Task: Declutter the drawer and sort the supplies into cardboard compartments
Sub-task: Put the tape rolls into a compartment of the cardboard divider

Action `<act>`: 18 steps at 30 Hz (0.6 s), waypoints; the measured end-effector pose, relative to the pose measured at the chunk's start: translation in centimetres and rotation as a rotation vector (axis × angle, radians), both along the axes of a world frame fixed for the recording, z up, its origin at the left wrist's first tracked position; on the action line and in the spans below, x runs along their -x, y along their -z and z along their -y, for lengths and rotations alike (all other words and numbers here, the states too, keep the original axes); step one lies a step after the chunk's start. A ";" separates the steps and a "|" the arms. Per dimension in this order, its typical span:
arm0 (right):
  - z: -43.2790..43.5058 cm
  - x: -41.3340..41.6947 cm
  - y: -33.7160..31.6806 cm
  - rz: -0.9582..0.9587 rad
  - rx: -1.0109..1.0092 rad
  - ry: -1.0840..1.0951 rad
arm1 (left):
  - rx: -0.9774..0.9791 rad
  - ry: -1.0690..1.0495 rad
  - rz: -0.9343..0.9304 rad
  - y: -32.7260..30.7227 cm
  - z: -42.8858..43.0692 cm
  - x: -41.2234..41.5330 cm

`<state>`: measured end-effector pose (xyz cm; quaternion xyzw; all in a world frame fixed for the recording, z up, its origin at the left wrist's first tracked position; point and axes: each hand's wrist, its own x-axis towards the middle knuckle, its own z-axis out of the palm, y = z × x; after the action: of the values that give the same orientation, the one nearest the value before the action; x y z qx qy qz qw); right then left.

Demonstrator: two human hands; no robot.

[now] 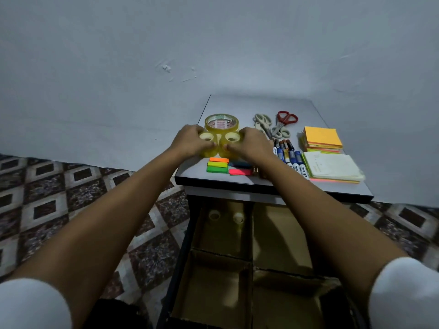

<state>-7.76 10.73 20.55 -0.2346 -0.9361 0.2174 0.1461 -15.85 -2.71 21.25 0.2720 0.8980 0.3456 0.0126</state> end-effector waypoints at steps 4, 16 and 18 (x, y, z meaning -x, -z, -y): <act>0.5 -3.3 -1.6 -0.173 0.099 -0.050 | -0.130 0.011 -0.057 -1.3 1.1 -2.3; 4.1 -17.0 7.1 -0.195 0.288 -0.030 | 0.116 0.255 0.070 6.1 6.1 -11.5; 4.4 -17.7 9.5 -0.168 0.262 -0.004 | 0.181 0.275 0.118 8.5 5.2 -11.8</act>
<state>9.96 6.29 11.02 -0.2307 -0.8847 0.3570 0.1916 -4.05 -7.91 12.80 0.3692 0.8775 0.2736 0.1370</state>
